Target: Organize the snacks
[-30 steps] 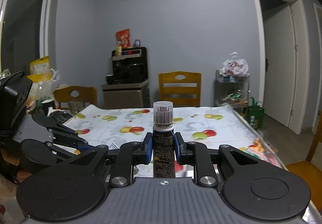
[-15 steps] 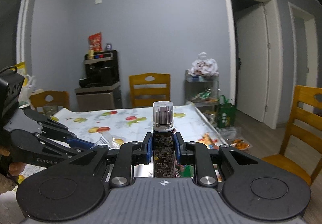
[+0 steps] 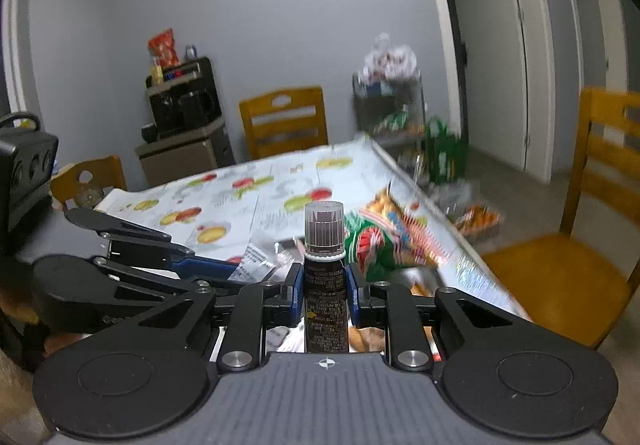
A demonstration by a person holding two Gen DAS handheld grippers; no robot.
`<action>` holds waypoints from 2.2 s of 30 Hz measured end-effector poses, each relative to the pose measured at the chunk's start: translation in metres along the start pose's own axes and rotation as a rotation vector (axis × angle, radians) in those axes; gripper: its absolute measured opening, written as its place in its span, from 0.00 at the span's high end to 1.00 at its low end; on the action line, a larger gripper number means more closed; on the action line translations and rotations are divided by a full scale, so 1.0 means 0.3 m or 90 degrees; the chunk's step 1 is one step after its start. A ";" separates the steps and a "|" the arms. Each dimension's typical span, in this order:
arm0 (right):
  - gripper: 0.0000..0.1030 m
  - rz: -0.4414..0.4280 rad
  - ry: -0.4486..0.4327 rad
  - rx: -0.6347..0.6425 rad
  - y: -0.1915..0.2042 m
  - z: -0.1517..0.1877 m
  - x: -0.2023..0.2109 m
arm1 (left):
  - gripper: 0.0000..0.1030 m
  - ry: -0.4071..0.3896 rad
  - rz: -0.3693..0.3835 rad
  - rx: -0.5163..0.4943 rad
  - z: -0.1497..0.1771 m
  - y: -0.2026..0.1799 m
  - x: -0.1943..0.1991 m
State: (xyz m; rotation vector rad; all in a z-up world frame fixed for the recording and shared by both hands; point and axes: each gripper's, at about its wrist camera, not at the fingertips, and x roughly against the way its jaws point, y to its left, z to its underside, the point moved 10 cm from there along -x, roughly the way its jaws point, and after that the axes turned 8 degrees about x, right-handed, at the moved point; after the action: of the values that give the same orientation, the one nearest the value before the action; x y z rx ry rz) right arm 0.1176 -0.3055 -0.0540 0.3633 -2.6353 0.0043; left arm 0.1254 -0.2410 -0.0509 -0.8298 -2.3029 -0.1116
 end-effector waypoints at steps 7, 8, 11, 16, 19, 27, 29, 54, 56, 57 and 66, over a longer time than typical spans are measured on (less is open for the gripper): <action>0.77 -0.003 0.037 0.006 0.002 0.011 -0.103 | 0.84 0.019 -0.005 0.032 0.020 0.028 -0.079; 0.77 0.000 0.041 0.008 0.003 0.010 -0.116 | 0.84 0.020 -0.007 0.030 0.021 0.027 -0.086; 0.77 0.001 0.052 0.016 0.009 0.015 -0.151 | 0.84 0.024 -0.011 0.019 0.029 0.021 -0.096; 0.77 0.007 0.069 0.013 0.005 0.034 -0.188 | 0.84 0.020 -0.023 0.013 0.029 0.030 -0.101; 0.77 0.014 0.073 0.007 0.001 0.039 -0.195 | 0.83 0.013 -0.034 0.007 0.029 0.038 -0.092; 0.77 0.030 0.075 0.005 0.003 0.042 -0.208 | 0.78 0.010 -0.038 0.008 0.044 0.055 -0.051; 0.77 0.034 0.077 0.006 0.006 0.043 -0.215 | 0.73 0.006 -0.041 0.007 0.047 0.057 -0.037; 0.00 0.154 0.063 0.071 0.092 0.073 0.055 | 0.09 -0.060 -0.011 0.005 0.157 0.109 0.179; 0.00 0.167 0.071 0.059 0.103 0.102 0.092 | 0.08 -0.053 -0.011 0.012 0.186 0.126 0.194; 0.00 0.172 0.073 0.045 0.108 0.119 0.110 | 0.08 -0.050 -0.010 0.012 0.207 0.133 0.204; 0.00 0.212 0.080 -0.008 0.233 0.299 0.213 | 0.03 -0.013 0.004 -0.017 0.379 0.140 0.247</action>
State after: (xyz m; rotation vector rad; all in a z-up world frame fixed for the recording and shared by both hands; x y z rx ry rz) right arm 0.0043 -0.2602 -0.1000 -0.0802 -2.5386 0.1142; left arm 0.0433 -0.1349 -0.0978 -0.8553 -2.3221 -0.1313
